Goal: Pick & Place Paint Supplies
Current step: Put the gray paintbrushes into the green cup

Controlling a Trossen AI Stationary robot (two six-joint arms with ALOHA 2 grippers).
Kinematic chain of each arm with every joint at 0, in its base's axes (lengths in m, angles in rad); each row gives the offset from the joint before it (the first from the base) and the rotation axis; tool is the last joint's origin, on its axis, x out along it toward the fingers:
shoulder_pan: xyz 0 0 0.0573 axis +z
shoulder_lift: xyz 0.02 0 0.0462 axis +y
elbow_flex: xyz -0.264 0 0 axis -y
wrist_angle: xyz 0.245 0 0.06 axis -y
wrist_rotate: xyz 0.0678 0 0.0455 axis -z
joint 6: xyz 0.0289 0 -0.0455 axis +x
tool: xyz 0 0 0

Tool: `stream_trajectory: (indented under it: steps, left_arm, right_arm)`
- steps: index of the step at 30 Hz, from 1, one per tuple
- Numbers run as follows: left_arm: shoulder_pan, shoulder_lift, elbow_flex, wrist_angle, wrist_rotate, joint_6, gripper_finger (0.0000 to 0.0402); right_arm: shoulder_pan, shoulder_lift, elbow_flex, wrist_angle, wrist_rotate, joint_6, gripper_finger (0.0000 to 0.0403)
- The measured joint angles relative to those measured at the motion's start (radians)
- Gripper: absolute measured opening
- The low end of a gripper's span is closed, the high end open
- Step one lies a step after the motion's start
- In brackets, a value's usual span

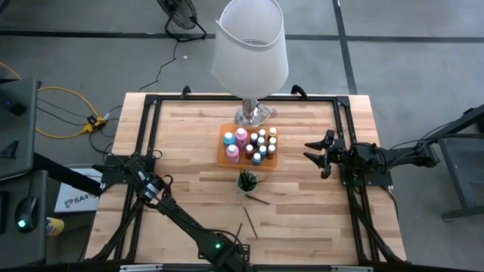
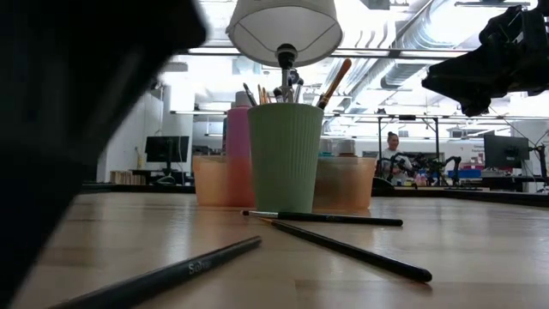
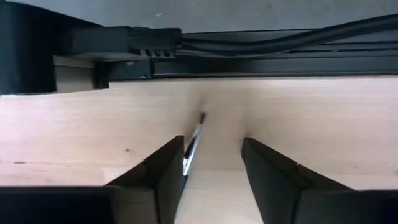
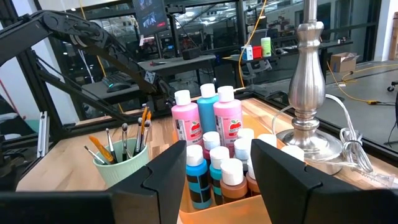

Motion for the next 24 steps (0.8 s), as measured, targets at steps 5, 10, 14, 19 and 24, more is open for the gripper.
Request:
stream_trajectory:
  steps: [5, 10, 14, 19, 24]
  left_arm:
    - [-0.003, 0.000, -0.002, -0.012, 0.002, -0.009, 0.0107]
    - [-0.003, 0.000, -0.003, -0.022, 0.008, -0.055, 0.0039]
    - [-0.004, 0.000, -0.003, -0.023, 0.011, -0.056, 0.0006]
    - [-0.003, 0.000, -0.003, -0.018, 0.019, -0.055, 0.0004]
    - [-0.003, 0.000, -0.003, -0.013, 0.019, -0.055, 0.0002]
  right_arm:
    - [0.000, 0.000, 0.000, 0.000, 0.000, 0.000, 0.0174]
    - [0.000, 0.000, 0.000, 0.000, 0.000, 0.000, 0.0174]
    - [0.000, 0.000, 0.000, 0.000, 0.000, 0.000, 0.0174]
    - [0.000, 0.000, 0.000, 0.000, 0.000, 0.000, 0.0174]
    - [0.000, 0.000, 0.000, 0.000, 0.000, 0.000, 0.0174]
